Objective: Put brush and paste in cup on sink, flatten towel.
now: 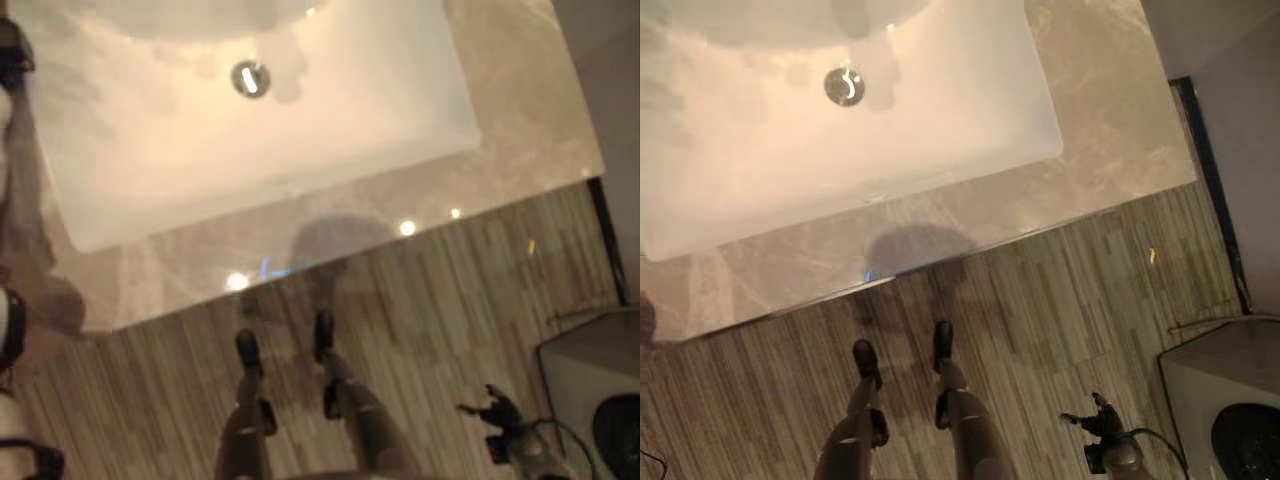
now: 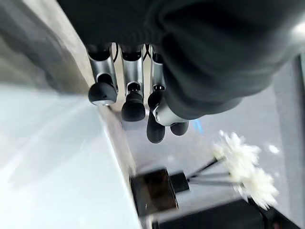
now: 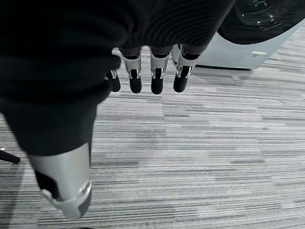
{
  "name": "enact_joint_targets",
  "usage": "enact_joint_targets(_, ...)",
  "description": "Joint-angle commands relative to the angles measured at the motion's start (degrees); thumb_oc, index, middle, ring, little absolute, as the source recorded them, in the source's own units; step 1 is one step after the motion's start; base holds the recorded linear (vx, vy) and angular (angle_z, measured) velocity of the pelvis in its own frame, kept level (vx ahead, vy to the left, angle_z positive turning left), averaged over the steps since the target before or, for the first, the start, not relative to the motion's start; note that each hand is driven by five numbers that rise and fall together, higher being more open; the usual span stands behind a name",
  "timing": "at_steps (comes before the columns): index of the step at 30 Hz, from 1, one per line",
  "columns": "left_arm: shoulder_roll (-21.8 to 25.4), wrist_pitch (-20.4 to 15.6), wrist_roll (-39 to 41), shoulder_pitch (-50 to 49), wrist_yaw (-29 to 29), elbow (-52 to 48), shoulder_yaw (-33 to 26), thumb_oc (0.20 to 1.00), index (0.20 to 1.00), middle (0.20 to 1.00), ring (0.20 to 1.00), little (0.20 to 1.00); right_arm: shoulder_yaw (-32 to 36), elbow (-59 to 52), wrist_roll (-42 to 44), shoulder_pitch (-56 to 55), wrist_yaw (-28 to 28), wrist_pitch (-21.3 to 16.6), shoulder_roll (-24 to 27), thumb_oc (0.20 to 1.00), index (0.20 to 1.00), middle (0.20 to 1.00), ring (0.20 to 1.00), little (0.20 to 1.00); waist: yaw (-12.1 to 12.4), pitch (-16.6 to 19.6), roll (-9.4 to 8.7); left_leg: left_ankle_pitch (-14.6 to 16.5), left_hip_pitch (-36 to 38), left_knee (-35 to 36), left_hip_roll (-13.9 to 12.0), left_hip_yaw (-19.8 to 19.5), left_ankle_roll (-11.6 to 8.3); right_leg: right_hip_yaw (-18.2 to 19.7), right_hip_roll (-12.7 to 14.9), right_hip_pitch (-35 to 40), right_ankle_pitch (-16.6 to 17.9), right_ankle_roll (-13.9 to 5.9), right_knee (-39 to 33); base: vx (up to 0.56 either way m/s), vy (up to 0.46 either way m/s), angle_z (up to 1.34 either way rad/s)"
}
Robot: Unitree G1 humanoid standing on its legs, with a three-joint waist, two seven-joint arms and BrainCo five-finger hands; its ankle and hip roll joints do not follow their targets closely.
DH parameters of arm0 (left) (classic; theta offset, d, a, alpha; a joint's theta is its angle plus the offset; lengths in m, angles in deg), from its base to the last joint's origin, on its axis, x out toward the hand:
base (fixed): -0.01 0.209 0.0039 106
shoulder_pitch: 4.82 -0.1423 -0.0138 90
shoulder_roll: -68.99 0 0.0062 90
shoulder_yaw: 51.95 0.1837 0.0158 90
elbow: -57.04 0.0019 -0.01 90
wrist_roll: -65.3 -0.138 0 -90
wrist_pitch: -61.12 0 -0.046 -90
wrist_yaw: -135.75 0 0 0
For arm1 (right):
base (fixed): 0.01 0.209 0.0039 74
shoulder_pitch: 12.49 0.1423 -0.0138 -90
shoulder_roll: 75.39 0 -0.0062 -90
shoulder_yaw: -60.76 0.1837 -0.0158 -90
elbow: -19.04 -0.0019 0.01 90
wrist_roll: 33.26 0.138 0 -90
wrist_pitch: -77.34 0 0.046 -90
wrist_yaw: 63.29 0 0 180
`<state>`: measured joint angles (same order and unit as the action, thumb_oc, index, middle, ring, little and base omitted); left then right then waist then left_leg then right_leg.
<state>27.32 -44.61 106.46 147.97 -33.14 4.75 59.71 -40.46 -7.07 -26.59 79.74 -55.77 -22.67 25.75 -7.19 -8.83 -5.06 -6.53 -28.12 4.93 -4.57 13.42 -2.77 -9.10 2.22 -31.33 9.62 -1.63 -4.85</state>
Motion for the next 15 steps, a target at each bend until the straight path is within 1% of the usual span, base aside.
enact_joint_targets(1,1.7,-3.2,-4.8,-9.4,0.6,-6.5,-5.1,0.200,0.200,0.200,0.200,0.200,2.7,2.9,-2.0,-3.7,1.1,1.0,3.6,1.000,1.000,1.000,1.000,1.000,1.5,0.0,1.16,2.8,4.0,0.1,-3.0,-6.8,-1.76,-4.8,5.2,6.8,-1.2,-8.56,-0.1,0.01,-0.037,-0.06)
enact_joint_targets(2,2.2,-3.4,-5.3,-15.7,0.2,-11.2,-8.9,0.200,0.200,0.200,0.200,0.200,3.7,3.3,-2.6,-4.3,1.0,1.4,3.3,1.000,1.000,1.000,1.000,1.000,2.2,0.0,1.47,3.1,5.4,0.1,-2.8,-6.7,-1.73,-5.0,5.4,8.2,-1.7,-8.43,-0.1,0.01,-0.038,-0.01)
enact_joint_targets(3,2.8,-3.6,-5.9,-25.7,-0.4,-17.6,-15.9,0.200,0.200,0.200,0.200,0.200,4.7,3.5,-3.3,-5.1,0.9,1.6,3.1,1.000,1.000,1.000,1.000,1.000,2.8,0.1,1.93,3.3,7.0,0.1,-2.7,-6.6,-1.67,-5.4,5.7,9.9,-2.2,-8.35,-0.1,0.01,-0.034,0.07)
enact_joint_targets(4,2.6,-4.1,-6.0,-34.8,-1.1,-23.2,-22.1,0.200,0.200,0.200,0.200,0.200,5.9,3.9,-4.1,-6.0,0.8,1.8,2.6,1.000,1.000,1.000,1.000,1.000,4.0,0.0,2.11,3.6,8.9,0.1,-2.7,-6.5,-1.69,-5.5,5.7,11.6,-2.7,-8.21,-0.1,0.01,-0.024,0.15)
enact_joint_targets(5,0.7,-4.5,-5.6,-45.8,-1.8,-28.3,-30.1,0.200,0.200,0.200,0.200,0.200,6.2,4.1,-5.1,-6.2,0.8,2.0,2.3,1.000,1.000,1.000,1.000,1.000,4.5,0.4,2.50,3.8,10.3,0.1,-2.6,-6.5,-1.58,-5.5,5.8,13.0,-3.2,-8.00,-0.1,0.01,-0.017,0.13)
enact_joint_targets(6,-2.1,-4.9,-6.1,-53.0,-1.8,-30.2,-35.3,0.200,0.200,0.200,0.200,0.200,6.6,4.3,-5.9,-6.6,0.5,2.1,1.8,1.000,1.000,1.000,1.000,1.000,5.3,0.3,2.88,4.2,12.3,0.1,-2.7,-6.4,-1.59,-5.3,5.7,15.0,-4.0,-7.74,-0.1,0.01,-0.021,0.11)
enact_joint_targets(7,-4.9,-5.0,-8.2,-60.5,-1.8,-33.7,-41.3,0.200,0.200,0.200,0.200,0.200,6.9,4.6,-6.9,-7.2,-0.2,2.1,1.4,1.000,1.000,1.000,1.000,1.000,5.9,0.5,3.00,4.4,13.9,0.1,-2.6,-6.5,-1.50,-5.5,5.6,16.7,-4.8,-7.42,-0.1,0.00,-0.030,0.08)
enact_joint_targets(8,-9.3,-5.6,-10.8,-67.2,-1.0,-36.5,-46.3,0.200,0.200,0.200,0.200,0.200,7.2,4.9,-8.1,-8.1,-0.5,2.0,0.7,1.000,1.000,1.000,1.000,1.000,6.9,0.5,3.31,4.9,15.8,0.1,-2.7,-6.5,-1.49,-5.7,5.5,18.6,-5.6,-7.13,-0.1,-0.01,-0.036,0.16)
enact_joint_targets(9,-14.1,-5.9,-13.4,-72.1,0.4,-38.9,-50.4,0.200,0.200,0.200,0.200,0.200,7.4,5.3,-8.8,-8.3,-0.6,2.1,0.2,1.000,1.000,1.000,1.000,1.000,7.2,1.1,3.42,5.0,16.8,0.1,-2.7,-6.6,-1.36,-5.8,5.6,19.8,-6.0,-6.86,-0.1,-0.01,-0.053,0.08)
enact_joint_targets(10,-18.7,-6.4,-16.9,-76.9,2.0,-39.7,-53.9,0.200,0.200,0.200,0.200,0.200,7.6,5.8,-9.7,-8.6,-1.0,2.0,-0.5,1.000,1.000,1.000,1.000,1.000,8.1,1.5,3.55,5.3,18.3,0.1,-2.9,-6.8,-1.39,-6.1,5.4,21.6,-6.9,-6.51,-0.1,-0.02,-0.043,0.11)
enact_joint_targets(11,-18.8,-6.3,-17.0,-77.2,2.0,-40.0,-54.2,0.200,0.200,0.200,0.200,0.200,7.4,5.8,-9.7,-8.5,-1.0,2.0,-0.4,1.000,1.000,1.000,1.000,1.000,7.9,1.6,3.49,5.1,18.0,0.1,-2.8,-6.9,-1.33,-6.1,5.5,21.4,-6.8,-6.49,-0.1,-0.03,-0.075,0.29)
enact_joint_targets(12,-26.8,-6.0,-24.1,-81.7,5.7,-40.8,-58.1,0.200,0.200,0.200,0.200,0.200,8.1,6.0,-10.5,-8.4,-1.0,1.9,-0.8,1.000,1.000,1.000,1.000,1.000,9.0,2.3,3.65,5.1,20.1,0.1,-3.1,-7.1,-1.31,-6.7,5.3,24.0,-7.8,-5.89,-0.1,-0.03,-0.083,0.44)
enact_joint_targets(13,-30.0,-5.6,-27.5,-84.5,7.4,-39.6,-60.5,0.200,0.200,0.200,0.200,0.200,8.6,6.0,-10.4,-8.2,-1.0,1.8,-1.3,1.000,1.000,1.000,1.000,1.000,10.1,2.7,3.62,5.4,21.2,0.1,-3.4,-7.3,-1.29,-7.3,5.1,25.5,-8.5,-5.66,-0.1,-0.04,-0.112,0.43)
enact_joint_targets(14,-33.1,-5.5,-27.2,-85.7,9.2,-36.4,-63.1,0.200,0.200,0.200,0.200,0.200,8.6,5.9,-10.6,-8.1,-1.2,1.7,-1.2,1.000,1.000,1.000,1.000,1.000,10.6,3.1,3.75,5.5,22.3,0.1,-3.5,-7.3,-1.32,-7.6,5.0,26.8,-9.0,-5.46,-0.1,-0.03,-0.085,0.20)
enact_joint_targets(15,-35.8,-5.4,-26.9,-86.7,10.1,-35.2,-64.4,0.200,0.200,0.200,0.200,0.200,8.8,5.6,-10.8,-8.2,-1.1,1.7,-1.2,1.000,1.000,1.000,1.000,1.000,11.0,3.3,3.79,5.6,23.2,0.1,-3.6,-7.3,-1.29,-7.8,4.9,27.7,-9.3,-5.32,-0.1,-0.04,-0.071,0.16)
